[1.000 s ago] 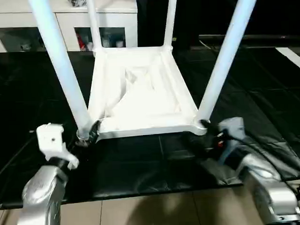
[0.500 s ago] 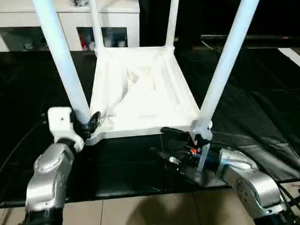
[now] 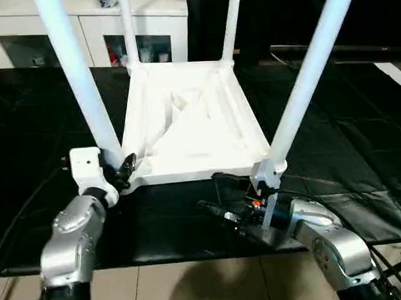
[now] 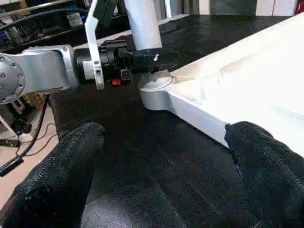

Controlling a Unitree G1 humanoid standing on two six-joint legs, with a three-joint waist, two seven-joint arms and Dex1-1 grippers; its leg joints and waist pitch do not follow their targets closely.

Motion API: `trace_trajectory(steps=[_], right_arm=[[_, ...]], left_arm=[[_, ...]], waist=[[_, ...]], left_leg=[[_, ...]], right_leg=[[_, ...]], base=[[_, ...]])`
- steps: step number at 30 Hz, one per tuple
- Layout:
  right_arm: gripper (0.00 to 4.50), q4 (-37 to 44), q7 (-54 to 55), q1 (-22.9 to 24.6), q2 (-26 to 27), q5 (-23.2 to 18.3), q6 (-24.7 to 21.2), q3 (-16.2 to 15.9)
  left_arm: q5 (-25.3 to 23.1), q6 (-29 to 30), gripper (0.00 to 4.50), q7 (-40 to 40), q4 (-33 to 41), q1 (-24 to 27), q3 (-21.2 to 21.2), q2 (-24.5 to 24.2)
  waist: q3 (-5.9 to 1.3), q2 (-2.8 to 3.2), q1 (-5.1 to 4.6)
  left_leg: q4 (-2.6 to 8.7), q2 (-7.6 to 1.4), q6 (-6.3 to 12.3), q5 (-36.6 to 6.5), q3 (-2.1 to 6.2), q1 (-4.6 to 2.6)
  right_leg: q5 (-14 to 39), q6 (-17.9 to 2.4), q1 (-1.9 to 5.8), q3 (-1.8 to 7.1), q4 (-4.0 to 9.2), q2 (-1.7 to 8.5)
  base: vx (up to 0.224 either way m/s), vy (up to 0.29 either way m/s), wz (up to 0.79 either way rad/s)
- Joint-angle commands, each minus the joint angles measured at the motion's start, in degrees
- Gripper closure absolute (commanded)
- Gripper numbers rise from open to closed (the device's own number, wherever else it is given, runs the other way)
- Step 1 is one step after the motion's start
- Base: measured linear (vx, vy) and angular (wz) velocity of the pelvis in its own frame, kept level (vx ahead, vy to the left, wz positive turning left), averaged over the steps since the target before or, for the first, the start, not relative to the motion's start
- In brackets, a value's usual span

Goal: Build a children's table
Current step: Flip table

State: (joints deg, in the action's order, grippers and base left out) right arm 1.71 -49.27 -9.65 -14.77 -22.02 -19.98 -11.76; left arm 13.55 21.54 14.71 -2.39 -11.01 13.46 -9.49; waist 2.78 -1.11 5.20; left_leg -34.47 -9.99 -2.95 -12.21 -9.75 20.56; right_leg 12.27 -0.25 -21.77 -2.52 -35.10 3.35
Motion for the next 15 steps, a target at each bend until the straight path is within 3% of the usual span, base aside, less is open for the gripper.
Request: trace_trajectory(steps=[1,8,11,13,15], right_arm=[[0.0,-0.03,-0.42,-0.88,-0.37,0.27,0.15,-0.15],[0.0,-0.26,0.69,-1.12,0.51,0.43,-0.33,-0.3],[0.0,-1.71,4.55,-1.69,2.01,2.56,-0.02,-0.39],[0.0,-1.78,4.71,-1.72,2.06,2.65,-0.01,-0.39],[0.0,-3.66,8.88,-2.57,3.98,2.92,-2.04,0.89]], left_arm=[[2.79,1.7,2.15,0.04,1.55,0.22,-0.12,1.13],[5.83,6.56,2.17,-1.99,3.81,0.12,1.2,2.98],[11.45,12.35,2.17,-5.87,5.76,-1.13,4.87,6.84],[11.67,12.54,2.17,-6.0,5.83,-1.19,4.99,6.99],[15.42,15.46,2.17,-8.6,7.25,-2.52,7.11,9.72]], waist=[[-3.27,0.39,0.24],[-3.21,0.05,0.2],[-3.11,0.03,0.05],[-3.09,-0.03,0.15],[-3.06,-0.15,0.15]], left_leg=[[4.11,-3.33,2.69,-4.2,1.27,-0.23],[4.07,-3.4,3.12,-3.97,1.17,-0.19],[4.05,-3.25,2.71,-3.92,1.15,-0.07],[3.98,-3.11,2.61,-4.06,1.04,-0.09],[4.03,-3.14,2.42,-3.85,1.01,-0.04]], right_leg=[[-2.3,-13.57,2.53,2.72,2.98,4.83],[-1.11,-13.65,2.45,2.71,3.0,4.91],[-0.28,-14.06,2.44,2.67,3.04,4.89],[0.95,-13.93,2.41,2.76,3.22,4.88],[0.98,-14.04,2.33,2.74,3.19,4.72]], base=[[0.0,0.0,0.0],[0.0,0.0,0.0],[0.0,0.0,0.0],[0.0,0.0,0.0],[0.0,0.0,0.0]])
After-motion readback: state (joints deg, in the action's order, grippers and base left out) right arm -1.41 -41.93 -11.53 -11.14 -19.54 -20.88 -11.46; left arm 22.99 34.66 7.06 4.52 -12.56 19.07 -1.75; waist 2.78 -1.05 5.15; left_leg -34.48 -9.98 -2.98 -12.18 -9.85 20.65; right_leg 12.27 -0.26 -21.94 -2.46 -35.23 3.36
